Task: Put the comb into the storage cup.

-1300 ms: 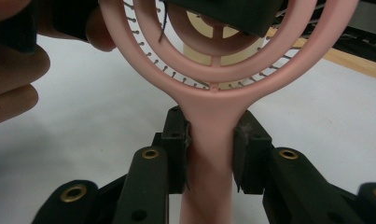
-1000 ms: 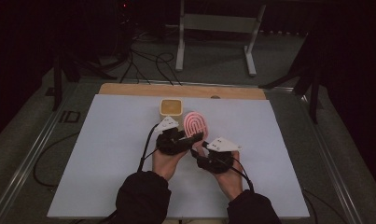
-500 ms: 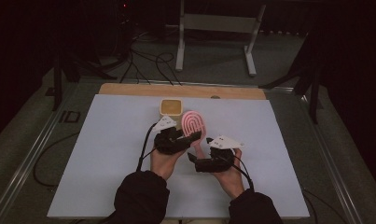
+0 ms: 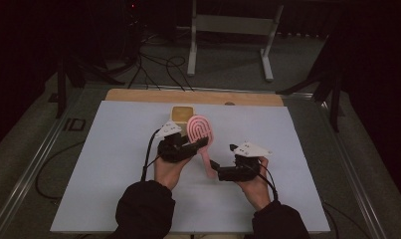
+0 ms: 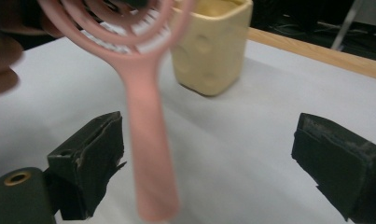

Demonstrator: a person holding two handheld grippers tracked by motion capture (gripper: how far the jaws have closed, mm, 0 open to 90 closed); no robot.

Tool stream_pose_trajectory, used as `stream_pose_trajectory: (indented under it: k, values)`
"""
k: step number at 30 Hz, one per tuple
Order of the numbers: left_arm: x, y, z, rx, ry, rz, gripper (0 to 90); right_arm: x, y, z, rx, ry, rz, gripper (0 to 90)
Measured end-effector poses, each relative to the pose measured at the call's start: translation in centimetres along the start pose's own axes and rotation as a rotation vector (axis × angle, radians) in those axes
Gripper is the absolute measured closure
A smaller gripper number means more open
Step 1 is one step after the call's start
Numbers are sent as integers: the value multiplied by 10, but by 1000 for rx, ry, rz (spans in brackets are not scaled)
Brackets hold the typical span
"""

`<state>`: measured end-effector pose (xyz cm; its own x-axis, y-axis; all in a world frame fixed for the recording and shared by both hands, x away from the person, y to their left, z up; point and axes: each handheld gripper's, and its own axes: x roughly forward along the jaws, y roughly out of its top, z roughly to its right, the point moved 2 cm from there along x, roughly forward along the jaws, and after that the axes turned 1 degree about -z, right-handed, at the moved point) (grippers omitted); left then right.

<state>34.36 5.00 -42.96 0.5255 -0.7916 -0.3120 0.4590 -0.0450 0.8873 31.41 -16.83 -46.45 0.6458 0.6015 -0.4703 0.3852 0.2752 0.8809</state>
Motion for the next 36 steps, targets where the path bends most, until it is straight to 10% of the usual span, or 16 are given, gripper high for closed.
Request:
stream_pose_trajectory:
  k: [36]
  values:
    - [-24, 45, -14, 40, 41, 39, 647, -63, -59, 49, 27, -106, 125, 90]
